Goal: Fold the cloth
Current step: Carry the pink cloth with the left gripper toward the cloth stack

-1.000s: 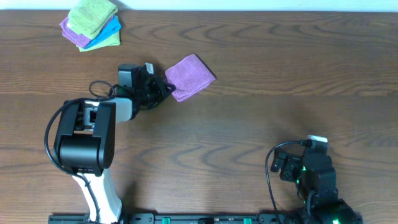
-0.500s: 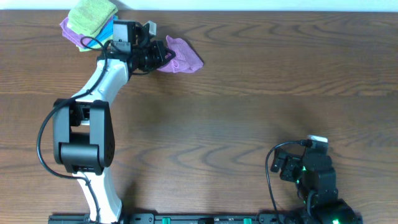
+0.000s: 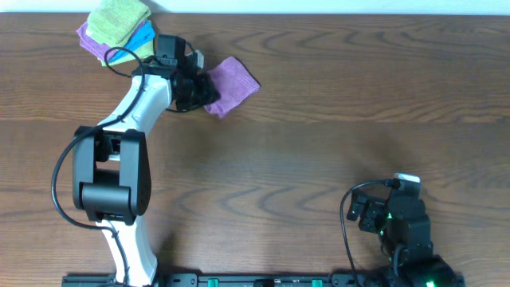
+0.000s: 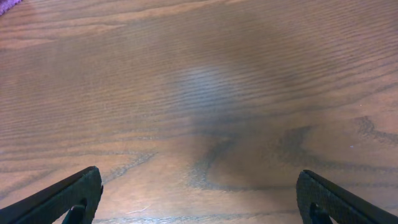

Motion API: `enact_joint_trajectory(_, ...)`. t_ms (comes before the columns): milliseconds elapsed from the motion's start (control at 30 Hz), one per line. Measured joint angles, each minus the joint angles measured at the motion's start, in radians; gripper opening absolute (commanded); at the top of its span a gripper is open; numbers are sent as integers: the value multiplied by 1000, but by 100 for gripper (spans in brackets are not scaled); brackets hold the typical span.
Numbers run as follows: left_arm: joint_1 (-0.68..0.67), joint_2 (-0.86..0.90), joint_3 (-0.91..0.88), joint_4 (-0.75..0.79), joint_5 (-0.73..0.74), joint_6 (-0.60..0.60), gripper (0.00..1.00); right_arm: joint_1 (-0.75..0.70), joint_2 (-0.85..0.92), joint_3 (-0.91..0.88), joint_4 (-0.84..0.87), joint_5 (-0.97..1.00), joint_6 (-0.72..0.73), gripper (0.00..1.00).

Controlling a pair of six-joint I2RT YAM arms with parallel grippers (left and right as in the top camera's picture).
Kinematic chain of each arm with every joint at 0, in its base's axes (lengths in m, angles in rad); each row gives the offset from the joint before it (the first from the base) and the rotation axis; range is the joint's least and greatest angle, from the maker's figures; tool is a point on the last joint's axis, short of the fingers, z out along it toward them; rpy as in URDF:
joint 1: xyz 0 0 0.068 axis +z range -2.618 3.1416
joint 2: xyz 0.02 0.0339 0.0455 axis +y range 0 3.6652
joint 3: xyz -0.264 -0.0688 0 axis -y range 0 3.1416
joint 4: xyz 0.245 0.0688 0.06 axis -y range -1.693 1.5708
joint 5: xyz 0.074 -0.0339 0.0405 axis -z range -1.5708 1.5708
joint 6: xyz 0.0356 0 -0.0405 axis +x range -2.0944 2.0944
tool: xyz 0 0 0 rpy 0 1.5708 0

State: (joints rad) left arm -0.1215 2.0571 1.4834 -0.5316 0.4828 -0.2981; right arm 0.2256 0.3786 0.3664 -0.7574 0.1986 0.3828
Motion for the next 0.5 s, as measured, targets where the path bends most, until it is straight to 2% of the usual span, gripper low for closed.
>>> enact_joint_trajectory(33,1,0,0,-16,-24,3,51,0,0,0,0,0,0,99)
enact_joint_trajectory(167,14,0,0,-57,-98,5,56,0,0,0,0,0,0,99)
enact_joint_trajectory(333,34,0,-1,-52,-125,6,59,0,0,0,0,0,0,99)
enact_joint_trajectory(500,39,0,-77,84,-108,-47,63,0,0,0,0,0,0,99)
